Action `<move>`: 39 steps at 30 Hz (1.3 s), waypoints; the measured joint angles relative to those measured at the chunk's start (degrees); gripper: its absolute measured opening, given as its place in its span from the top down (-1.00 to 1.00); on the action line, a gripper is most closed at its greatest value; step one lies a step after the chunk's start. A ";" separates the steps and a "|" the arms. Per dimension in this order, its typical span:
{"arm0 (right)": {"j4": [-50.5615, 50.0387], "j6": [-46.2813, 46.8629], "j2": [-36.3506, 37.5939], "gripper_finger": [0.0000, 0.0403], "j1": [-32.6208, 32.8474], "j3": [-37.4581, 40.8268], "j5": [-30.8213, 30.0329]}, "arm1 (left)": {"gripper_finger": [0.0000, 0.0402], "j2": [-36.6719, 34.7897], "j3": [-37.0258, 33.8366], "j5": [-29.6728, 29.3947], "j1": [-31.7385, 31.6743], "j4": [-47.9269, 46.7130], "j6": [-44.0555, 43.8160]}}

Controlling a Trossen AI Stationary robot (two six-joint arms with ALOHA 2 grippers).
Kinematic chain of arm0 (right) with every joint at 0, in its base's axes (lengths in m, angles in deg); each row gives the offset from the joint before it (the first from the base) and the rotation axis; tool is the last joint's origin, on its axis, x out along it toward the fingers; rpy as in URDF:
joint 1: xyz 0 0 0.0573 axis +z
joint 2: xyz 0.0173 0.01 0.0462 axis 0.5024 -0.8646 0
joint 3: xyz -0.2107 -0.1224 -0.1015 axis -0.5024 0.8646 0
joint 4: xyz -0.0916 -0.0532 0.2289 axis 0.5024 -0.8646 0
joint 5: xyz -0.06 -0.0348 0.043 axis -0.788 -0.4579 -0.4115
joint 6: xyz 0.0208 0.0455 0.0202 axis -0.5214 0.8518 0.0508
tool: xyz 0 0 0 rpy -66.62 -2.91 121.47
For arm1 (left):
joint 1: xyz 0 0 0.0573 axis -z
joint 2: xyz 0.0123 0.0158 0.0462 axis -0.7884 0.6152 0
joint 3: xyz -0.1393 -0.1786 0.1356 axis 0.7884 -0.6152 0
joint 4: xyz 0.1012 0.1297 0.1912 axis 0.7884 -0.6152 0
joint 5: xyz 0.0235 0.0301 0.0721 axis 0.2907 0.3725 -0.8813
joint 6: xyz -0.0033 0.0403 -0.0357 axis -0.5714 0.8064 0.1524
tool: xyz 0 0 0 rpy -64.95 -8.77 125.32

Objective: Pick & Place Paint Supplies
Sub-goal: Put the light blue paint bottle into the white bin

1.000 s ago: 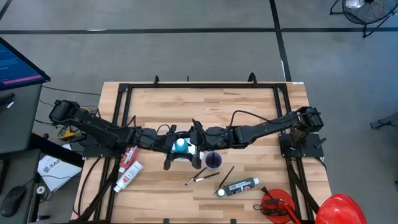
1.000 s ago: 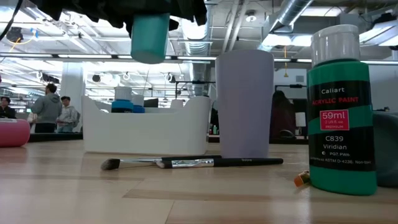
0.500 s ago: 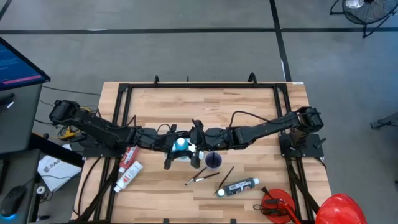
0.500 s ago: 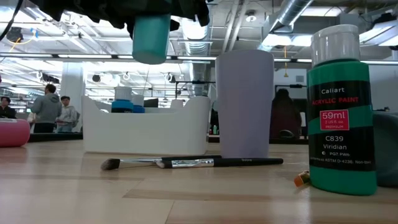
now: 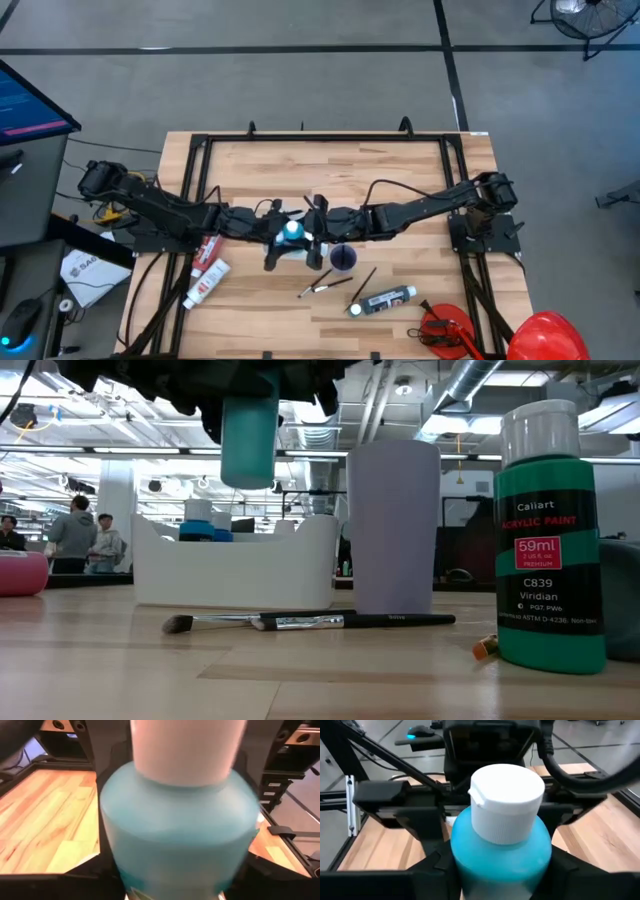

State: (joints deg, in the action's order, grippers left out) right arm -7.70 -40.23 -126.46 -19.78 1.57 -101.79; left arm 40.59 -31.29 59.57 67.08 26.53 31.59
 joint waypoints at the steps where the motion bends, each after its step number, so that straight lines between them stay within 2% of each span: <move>1: -0.23 0.05 0.01 0.15 0.01 0.00 -0.17 | -0.26 -0.06 0.00 0.03 0.01 -0.28 -0.06; 7: -2.19 0.97 0.08 -0.07 0.01 0.02 -0.42 | -0.52 -2.80 -0.02 0.02 0.34 -6.65 -1.61; 14: -3.05 0.07 0.40 0.10 -0.40 0.03 -0.76 | -0.66 -13.45 -0.15 0.09 2.08 -15.07 -4.08; 19: -3.63 0.07 0.37 0.11 -1.59 2.76 -3.07 | -0.67 -19.20 -0.13 1.27 7.13 -16.67 -3.92; 22: -3.64 0.74 0.36 0.00 -2.51 3.90 -5.65 | -0.66 -20.30 -0.15 -1.53 10.10 -16.57 -2.78; 25: -3.47 2.47 0.38 -0.07 -3.20 5.35 -5.77 | -0.65 -20.22 -0.22 -5.72 11.95 -16.61 -1.68; 27: -3.49 4.53 0.38 -0.06 -3.62 6.48 -5.66 | -0.64 -20.23 -0.24 -7.80 12.56 -16.49 -1.48; 34: -2.98 5.51 0.38 0.11 -3.91 7.75 -6.42 | -0.64 -20.20 -0.24 -8.46 12.55 -16.07 -1.18; 39: -3.63 5.47 0.38 0.03 -3.14 7.75 -6.10 | -0.63 -20.20 -0.24 -8.48 12.52 -15.68 -1.08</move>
State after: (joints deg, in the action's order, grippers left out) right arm -11.33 -34.76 -126.08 -22.92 9.32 -107.89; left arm 20.40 -31.53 51.09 79.61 10.84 30.51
